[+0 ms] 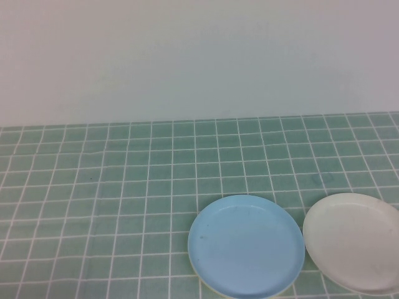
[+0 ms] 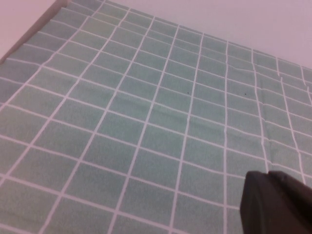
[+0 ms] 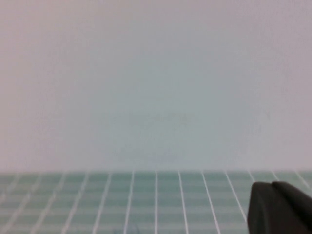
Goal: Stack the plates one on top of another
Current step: Pick up the white plate
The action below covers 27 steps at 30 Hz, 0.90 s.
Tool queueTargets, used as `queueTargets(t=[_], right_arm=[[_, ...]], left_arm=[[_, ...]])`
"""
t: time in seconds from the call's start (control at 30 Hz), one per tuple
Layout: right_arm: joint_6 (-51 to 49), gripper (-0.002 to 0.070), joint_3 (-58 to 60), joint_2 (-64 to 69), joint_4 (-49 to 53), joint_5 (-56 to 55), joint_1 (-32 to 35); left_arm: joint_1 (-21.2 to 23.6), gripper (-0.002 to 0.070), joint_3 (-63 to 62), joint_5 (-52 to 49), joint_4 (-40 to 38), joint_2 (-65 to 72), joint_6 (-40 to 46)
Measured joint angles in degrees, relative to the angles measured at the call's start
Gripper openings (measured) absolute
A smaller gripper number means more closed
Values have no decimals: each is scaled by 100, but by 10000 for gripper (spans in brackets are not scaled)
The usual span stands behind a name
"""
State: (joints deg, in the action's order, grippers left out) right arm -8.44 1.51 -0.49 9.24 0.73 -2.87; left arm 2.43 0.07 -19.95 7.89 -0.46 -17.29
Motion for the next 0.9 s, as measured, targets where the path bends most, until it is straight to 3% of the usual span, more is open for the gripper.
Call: queueTargets(t=[0.33, 0.53, 0.63, 0.8, 0.9], right_arm=[[-169, -2, 0, 0, -186, -1541, 0], [-1539, -2, 0, 0, -185, -2835, 0], [-2317, -2, -161, -25, 471, -2313, 0], [-3569, -2, -1029, -25, 2806, -853, 0], [-4015, -2, -1579, -35, 3470, -255, 0]], left_arm=[[0, -1, 0, 0, 0, 0, 0], [0, -1, 0, 2, 0, 0, 31], [0, -1, 0, 12, 0, 0, 31], [0, -1, 0, 12, 0, 0, 31], [0, -1, 0, 12, 0, 0, 31]])
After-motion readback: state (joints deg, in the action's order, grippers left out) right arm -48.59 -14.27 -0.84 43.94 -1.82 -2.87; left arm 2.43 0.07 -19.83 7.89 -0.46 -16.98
